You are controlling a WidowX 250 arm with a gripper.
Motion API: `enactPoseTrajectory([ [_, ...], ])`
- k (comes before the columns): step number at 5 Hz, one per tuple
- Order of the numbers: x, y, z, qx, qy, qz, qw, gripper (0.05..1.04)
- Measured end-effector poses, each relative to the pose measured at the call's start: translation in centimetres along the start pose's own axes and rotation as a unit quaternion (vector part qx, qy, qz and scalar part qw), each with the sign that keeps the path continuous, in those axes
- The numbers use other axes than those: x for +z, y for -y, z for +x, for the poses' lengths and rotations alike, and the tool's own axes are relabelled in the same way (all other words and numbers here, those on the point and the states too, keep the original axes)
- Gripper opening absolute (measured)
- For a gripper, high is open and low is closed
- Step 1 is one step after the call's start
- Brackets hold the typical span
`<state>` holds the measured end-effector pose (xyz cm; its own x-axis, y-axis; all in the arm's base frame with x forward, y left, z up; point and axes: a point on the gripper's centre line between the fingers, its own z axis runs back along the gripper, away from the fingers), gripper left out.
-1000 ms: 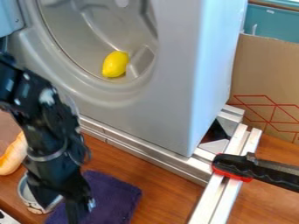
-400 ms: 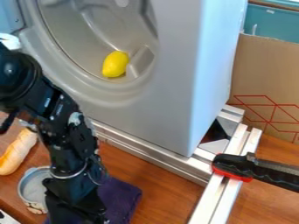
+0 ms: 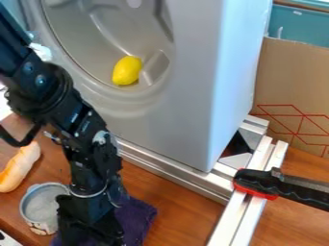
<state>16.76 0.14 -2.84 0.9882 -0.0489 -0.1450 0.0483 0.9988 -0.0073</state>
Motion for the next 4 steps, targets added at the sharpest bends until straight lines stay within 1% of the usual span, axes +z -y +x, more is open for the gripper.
enactPoseTrajectory([
  [1, 0.8, 0.0, 2.3, -0.005, 0.016, 0.006, 0.9998, 0.999],
  [2, 2.7, -0.1, 4.9, -0.021, 0.034, 0.010, 0.9992, 0.999],
  [3, 4.1, -0.6, 7.5, -0.031, 0.039, 0.027, 0.9984, 0.999],
  [4, 4.5, -0.2, 7.9, -0.042, 0.027, 0.035, 0.9981, 0.999],
])
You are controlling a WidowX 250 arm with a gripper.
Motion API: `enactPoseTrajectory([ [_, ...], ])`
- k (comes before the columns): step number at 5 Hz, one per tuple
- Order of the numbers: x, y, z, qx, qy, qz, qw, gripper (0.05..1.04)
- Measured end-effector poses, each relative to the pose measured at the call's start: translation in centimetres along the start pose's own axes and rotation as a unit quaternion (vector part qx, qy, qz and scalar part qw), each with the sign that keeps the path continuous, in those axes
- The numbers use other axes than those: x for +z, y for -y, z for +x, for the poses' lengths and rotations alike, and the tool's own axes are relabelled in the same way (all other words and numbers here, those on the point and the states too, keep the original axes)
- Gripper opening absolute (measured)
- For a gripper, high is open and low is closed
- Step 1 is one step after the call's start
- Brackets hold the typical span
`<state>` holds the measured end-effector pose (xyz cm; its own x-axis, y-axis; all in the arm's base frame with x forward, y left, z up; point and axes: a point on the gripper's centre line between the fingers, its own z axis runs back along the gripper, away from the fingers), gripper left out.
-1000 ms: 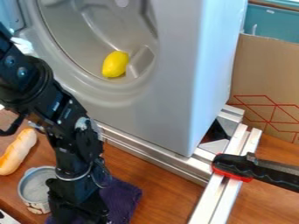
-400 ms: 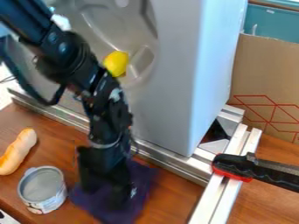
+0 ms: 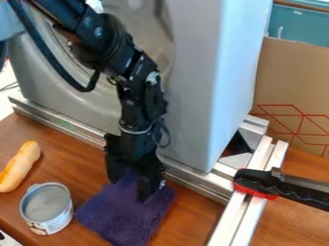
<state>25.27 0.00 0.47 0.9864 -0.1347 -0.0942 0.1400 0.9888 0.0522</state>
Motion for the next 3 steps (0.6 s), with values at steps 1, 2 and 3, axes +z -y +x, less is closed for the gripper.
enactPoseTrajectory([
  [1, 1.7, 0.1, -1.6, -0.001, 0.013, 0.000, 0.9999, 0.999],
  [2, 4.5, 0.5, -3.8, -0.019, 0.043, -0.010, 0.9988, 0.999],
  [3, 5.3, 0.0, -5.6, -0.017, 0.046, -0.016, 0.9987, 0.999],
])
